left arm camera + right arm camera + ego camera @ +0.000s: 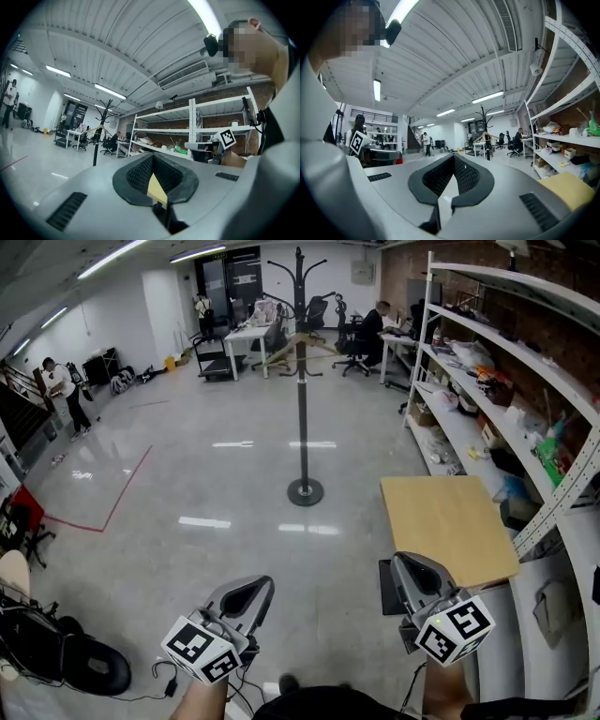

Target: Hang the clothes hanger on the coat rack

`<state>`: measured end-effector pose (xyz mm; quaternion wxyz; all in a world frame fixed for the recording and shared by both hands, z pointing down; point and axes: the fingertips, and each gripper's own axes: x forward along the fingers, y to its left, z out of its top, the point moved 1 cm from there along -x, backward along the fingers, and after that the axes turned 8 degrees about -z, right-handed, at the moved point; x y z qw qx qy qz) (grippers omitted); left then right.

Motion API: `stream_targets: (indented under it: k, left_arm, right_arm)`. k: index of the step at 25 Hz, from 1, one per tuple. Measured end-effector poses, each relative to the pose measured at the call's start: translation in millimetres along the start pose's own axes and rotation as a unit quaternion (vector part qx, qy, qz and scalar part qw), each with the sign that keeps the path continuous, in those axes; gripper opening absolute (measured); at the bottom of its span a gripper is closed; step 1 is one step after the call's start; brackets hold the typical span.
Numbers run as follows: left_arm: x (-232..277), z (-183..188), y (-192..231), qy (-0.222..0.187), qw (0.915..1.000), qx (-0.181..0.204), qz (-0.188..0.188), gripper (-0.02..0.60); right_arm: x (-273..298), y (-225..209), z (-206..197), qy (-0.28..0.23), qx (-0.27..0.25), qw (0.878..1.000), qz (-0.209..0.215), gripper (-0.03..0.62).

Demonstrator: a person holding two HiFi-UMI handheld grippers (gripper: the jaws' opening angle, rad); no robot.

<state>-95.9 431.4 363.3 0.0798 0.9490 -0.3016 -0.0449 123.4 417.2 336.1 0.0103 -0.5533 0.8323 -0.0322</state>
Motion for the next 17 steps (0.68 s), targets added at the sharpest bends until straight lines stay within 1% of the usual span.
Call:
stream_targets:
  k: [4,8,11,17]
  left_arm:
    - [5.9,1.2,-9.3,-0.003,1.0000,-0.002,0.000,-0.002]
    - [11.3,4.1,-20.9,-0.007,0.9999,0.009,-0.013,-0.002]
    - [15.8,5.9,-25.8,-0.010,0.9998,0.012,-0.014,-0.002]
    - [11.1,7.4,-36.3,-0.005,0.9995,0.018,-0.026,-0.002]
  right_arm:
    - [-6.4,-4.4,7.0,-0.004,-0.005,1.000,-0.004,0.006]
    - [-8.7,-7.7,6.6,-0.004,-0.006,1.000,0.000,0.006]
    - [-9.8,-10.7,6.4,-0.002,-0.009,1.000,0.004,0.006]
    - [-14.0,0.9,6.5,0.000,-0.018,1.000,0.015,0.006]
